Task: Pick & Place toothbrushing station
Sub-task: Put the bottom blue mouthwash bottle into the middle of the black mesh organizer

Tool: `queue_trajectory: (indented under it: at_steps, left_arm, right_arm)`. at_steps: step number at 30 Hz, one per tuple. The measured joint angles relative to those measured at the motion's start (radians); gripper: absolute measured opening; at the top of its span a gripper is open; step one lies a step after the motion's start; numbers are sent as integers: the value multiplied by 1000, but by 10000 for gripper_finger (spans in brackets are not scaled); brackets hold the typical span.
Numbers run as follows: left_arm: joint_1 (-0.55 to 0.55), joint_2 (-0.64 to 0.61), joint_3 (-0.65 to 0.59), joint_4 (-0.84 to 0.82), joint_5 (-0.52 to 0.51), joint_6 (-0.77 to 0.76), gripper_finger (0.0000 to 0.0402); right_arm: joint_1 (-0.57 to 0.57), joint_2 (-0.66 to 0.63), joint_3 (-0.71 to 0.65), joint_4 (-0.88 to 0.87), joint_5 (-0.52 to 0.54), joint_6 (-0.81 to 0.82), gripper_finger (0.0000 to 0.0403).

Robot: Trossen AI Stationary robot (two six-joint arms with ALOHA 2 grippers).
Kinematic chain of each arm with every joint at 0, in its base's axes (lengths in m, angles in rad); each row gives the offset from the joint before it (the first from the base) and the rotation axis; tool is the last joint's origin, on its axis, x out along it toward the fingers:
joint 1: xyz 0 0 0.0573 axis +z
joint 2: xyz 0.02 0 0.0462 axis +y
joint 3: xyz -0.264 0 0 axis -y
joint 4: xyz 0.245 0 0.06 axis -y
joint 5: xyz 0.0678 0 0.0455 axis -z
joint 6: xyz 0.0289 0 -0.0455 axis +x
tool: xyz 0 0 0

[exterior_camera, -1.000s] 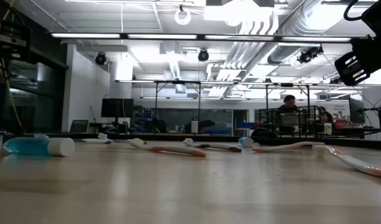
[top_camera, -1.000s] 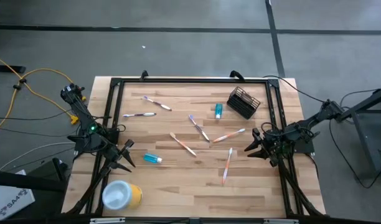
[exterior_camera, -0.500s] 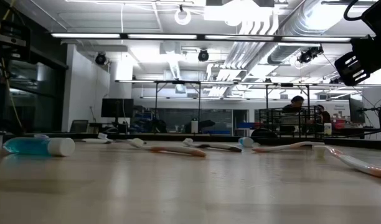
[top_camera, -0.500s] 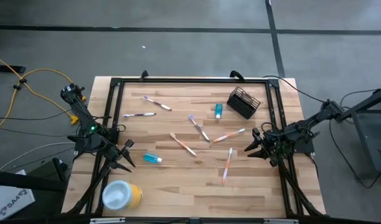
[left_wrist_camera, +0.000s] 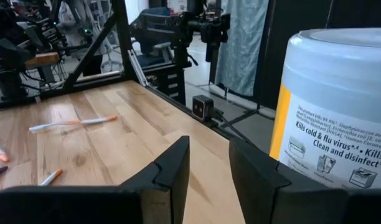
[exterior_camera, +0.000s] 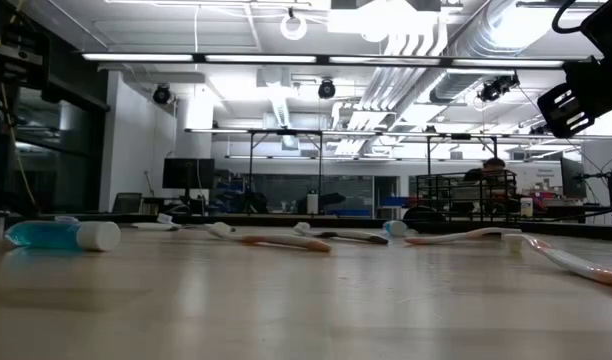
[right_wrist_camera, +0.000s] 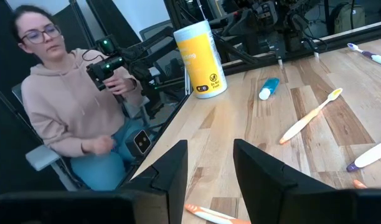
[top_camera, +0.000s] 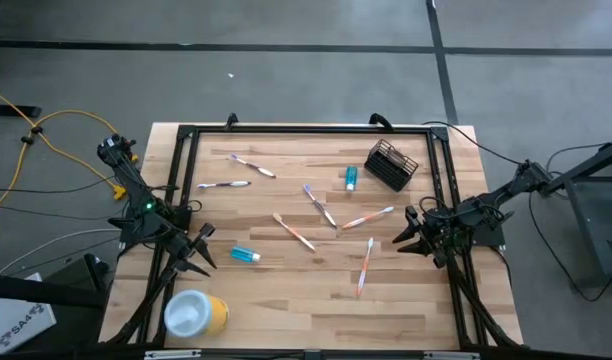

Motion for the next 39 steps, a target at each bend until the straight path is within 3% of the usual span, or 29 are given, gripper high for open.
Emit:
queue_trajectory:
  at_steps: [19,30,39]
  left_arm:
    - [2,1,0,59,-20,-25,108]
    - [7,1,2,34,-181,-137,108]
    - [104,57,105,-147,-255,-250,108]
  right_arm:
    - [0,0,0,0,0,0,121]
    - [0,0,0,0,0,0,121]
    - [0,0,0,0,0,0,121]
